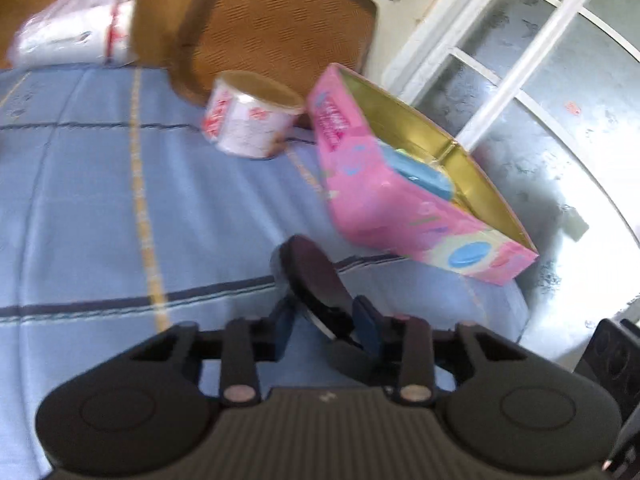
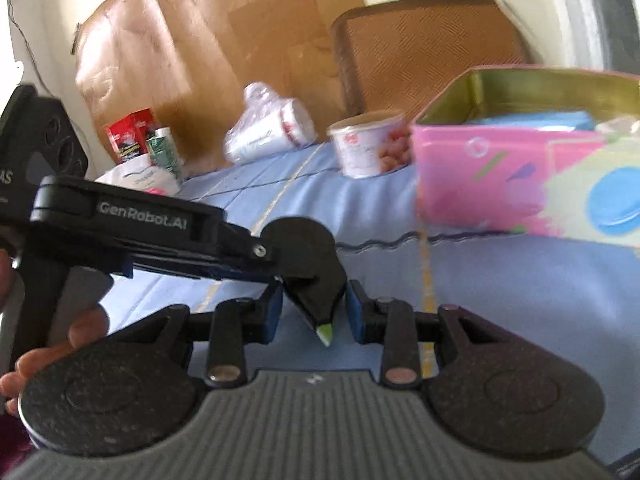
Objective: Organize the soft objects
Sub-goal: 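Carry the black comb into the pink tin and open the right gripper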
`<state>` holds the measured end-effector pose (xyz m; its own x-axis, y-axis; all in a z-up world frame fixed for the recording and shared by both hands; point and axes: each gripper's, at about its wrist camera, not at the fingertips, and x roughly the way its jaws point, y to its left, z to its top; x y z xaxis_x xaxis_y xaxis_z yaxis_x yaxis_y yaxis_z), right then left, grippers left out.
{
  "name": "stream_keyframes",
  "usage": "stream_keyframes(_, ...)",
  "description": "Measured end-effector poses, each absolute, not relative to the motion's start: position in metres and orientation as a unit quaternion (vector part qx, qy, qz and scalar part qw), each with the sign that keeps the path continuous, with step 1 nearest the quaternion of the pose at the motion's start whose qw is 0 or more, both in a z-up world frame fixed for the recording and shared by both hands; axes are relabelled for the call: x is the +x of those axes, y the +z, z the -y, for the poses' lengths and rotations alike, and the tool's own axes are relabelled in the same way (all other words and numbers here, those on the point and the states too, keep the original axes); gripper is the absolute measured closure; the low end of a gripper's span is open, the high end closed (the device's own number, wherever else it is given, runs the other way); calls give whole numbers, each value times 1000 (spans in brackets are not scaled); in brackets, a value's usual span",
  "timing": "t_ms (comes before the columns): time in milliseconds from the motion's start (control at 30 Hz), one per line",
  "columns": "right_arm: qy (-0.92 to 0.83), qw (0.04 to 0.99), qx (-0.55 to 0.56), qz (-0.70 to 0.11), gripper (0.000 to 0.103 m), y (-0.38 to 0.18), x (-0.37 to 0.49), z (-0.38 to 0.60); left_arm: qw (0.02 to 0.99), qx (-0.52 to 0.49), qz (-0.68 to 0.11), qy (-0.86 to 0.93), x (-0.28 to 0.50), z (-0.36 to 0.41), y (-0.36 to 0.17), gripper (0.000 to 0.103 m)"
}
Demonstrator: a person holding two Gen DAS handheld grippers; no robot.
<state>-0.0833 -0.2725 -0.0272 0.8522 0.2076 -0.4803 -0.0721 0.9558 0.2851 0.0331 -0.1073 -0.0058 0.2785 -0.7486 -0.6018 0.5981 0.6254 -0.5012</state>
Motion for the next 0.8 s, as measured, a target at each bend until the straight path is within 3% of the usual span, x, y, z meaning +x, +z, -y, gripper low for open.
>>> stream_keyframes(367,-24,984,98,-145,66,19,-79,330,794,-13,-357,-491,44,217,64,72)
stream_keyframes(600,-39,981,73,-177,66,23,-40,374,791,-10,-386,-475,75,275,59,67)
stream_keyframes(800,-61,955,76,-280,67,6,2,409,816,15,-393,-423,90,288,42,46)
